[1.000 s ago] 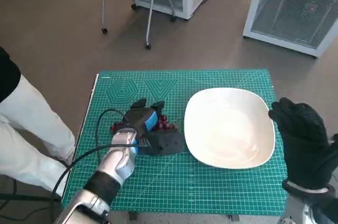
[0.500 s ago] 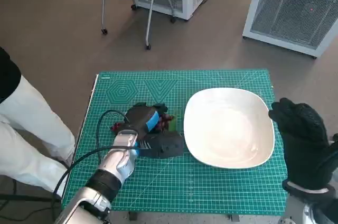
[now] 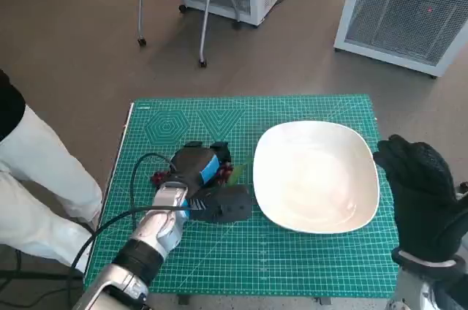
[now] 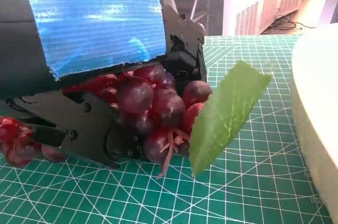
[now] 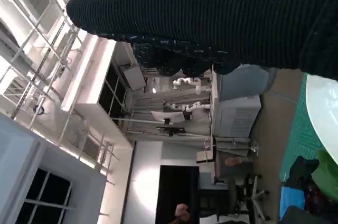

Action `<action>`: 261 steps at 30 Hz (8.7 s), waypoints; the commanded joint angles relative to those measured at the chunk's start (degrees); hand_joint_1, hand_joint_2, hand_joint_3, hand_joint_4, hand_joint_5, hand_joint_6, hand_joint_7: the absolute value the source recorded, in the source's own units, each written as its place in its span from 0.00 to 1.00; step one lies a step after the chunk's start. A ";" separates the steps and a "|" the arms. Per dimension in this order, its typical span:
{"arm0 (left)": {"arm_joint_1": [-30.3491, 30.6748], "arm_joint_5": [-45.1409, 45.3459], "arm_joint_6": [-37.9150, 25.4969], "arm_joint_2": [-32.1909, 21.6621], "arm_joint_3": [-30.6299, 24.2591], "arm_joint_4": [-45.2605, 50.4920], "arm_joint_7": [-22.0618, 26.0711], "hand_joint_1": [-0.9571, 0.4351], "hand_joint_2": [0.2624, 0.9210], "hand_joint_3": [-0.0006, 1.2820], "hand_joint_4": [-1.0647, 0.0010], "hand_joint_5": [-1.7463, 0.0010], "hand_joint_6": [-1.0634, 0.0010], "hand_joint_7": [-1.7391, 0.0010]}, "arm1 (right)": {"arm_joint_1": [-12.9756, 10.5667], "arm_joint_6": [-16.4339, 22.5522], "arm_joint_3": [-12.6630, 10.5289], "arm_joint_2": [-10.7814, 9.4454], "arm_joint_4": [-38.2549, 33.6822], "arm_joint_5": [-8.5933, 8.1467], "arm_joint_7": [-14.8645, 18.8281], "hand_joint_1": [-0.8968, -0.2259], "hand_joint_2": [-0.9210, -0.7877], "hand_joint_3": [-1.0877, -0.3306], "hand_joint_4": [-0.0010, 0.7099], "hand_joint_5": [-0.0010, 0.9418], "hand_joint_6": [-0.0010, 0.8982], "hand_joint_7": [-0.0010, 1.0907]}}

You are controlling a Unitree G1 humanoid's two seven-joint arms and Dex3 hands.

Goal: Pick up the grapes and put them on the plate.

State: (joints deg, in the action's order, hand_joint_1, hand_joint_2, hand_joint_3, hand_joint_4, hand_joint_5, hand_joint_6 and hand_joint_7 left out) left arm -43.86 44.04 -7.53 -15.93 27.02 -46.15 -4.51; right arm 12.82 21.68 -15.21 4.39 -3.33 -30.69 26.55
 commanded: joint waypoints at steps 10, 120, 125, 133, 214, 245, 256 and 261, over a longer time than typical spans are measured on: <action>0.04 -0.52 -0.70 -1.08 -0.15 0.68 1.22 0.69 0.94 0.19 0.53 0.14 0.42 0.39 | -0.01 0.35 0.10 -0.01 -1.48 0.24 0.40 0.77 0.00 0.78 0.75 0.54 0.34 0.76; -6.71 -3.42 6.98 11.01 -2.26 40.02 12.61 0.69 0.34 0.75 0.62 0.01 0.35 0.28 | -2.21 0.71 -0.32 -0.65 0.12 -1.38 0.54 0.77 0.00 0.78 0.75 0.54 0.33 0.77; -7.45 -2.99 6.15 12.43 -1.62 38.81 13.05 0.69 0.37 0.75 0.64 0.00 0.40 0.24 | -2.78 0.72 -0.49 -0.80 0.54 -2.06 0.73 0.80 0.00 0.79 0.76 0.53 0.33 0.77; -8.08 -1.86 5.54 12.67 -0.81 37.33 12.95 0.69 0.36 0.83 0.63 0.02 0.60 0.05 | -3.20 1.10 -0.43 -1.20 0.88 -2.01 0.52 0.82 0.00 0.79 0.76 0.52 0.32 0.76; 8.59 -69.05 22.46 7.50 -37.59 17.26 39.38 0.38 1.00 0.13 0.98 1.00 0.83 0.99 | -2.36 0.78 0.60 -1.46 1.69 0.65 -2.26 0.81 0.00 0.77 0.77 0.51 0.33 0.77; 21.89 -70.05 20.61 9.63 -37.76 29.63 38.94 0.36 1.00 0.12 0.91 0.99 0.77 0.97 | -0.66 0.20 0.78 0.12 -0.25 0.68 -1.34 0.80 0.00 0.77 0.77 0.52 0.33 0.77; 22.72 -71.27 19.18 9.52 -38.01 30.57 40.26 0.38 1.00 0.12 0.91 0.99 0.77 0.97 | -0.65 0.01 0.65 0.66 -0.28 0.58 -0.79 0.80 0.00 0.76 0.76 0.53 0.33 0.77; 23.08 -71.26 19.24 9.37 -37.99 30.90 40.38 0.37 1.00 0.12 0.91 1.00 0.78 0.97 | -0.57 0.14 0.56 0.70 -0.64 0.57 -0.48 0.80 0.00 0.76 0.76 0.53 0.33 0.77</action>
State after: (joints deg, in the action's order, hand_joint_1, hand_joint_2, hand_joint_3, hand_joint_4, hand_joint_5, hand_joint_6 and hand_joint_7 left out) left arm -21.76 -27.04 11.83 -6.29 -10.91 -16.43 35.58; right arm 12.59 22.51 -14.59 4.69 -2.91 -30.12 25.56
